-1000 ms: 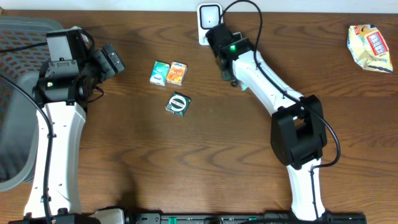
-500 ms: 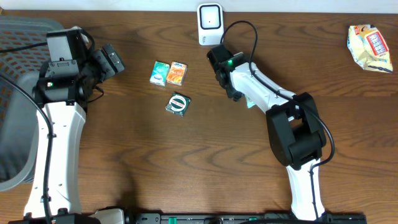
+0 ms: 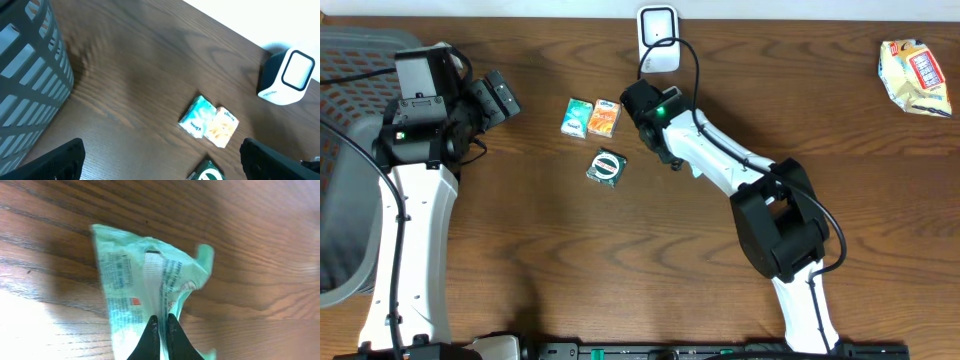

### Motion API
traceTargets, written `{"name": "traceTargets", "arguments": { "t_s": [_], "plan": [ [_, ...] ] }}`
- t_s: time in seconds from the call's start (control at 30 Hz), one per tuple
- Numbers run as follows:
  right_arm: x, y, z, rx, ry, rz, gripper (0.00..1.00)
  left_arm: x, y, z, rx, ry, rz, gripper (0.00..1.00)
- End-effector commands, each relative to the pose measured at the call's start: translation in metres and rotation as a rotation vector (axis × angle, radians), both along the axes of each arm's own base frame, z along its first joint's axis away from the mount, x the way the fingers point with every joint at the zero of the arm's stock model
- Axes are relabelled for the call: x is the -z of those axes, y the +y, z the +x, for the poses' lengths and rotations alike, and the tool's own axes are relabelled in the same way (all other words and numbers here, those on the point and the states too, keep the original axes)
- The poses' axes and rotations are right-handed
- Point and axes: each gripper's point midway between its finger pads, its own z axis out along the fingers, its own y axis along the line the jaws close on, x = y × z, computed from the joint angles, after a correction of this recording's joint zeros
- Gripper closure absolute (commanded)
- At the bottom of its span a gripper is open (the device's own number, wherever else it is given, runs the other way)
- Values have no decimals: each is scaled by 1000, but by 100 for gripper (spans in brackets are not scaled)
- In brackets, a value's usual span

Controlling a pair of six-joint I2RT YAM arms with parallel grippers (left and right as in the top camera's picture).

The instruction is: Scan the item barcode

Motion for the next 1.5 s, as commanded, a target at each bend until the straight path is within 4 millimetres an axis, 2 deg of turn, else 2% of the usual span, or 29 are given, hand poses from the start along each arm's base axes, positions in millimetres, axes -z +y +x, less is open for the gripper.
{"name": "traceTargets", "arguments": {
  "t_s": [0.0,0.27,0.37,0.57,0.7,0.83,0.93,0.97,1.1,1.27,1.47],
  "plan": [
    [-30,-14,10,13,-98,-107,99,0,3,0,-9,2,11,2],
    [-23,-17,11,27,-67,-57,98,0,3,0,-9,2,11,2],
    [-18,-14,12,32,-41,3,89,0,3,0,-9,2,11,2],
    [-14,-16,19,63,14,140,77,0,3,0,-9,2,11,2],
    [-12,-14,28,78,116,395,71,0,3,0,-9,2,11,2],
    [-18,-3,28,-13,261,736,50,0,3,0,-9,2,11,2],
    [-27,-5,22,-64,341,938,35,0,3,0,-9,2,11,2],
    [-28,-8,20,-73,357,983,33,0,3,0,-9,2,11,2],
    [-25,-25,16,-27,387,1070,31,0,3,0,-9,2,11,2],
    [-20,-24,9,-22,417,1235,32,0,3,0,-9,2,11,2],
    [13,-20,-10,-6,449,1269,31,0,3,0,-9,2,11,2]
  ]
}}
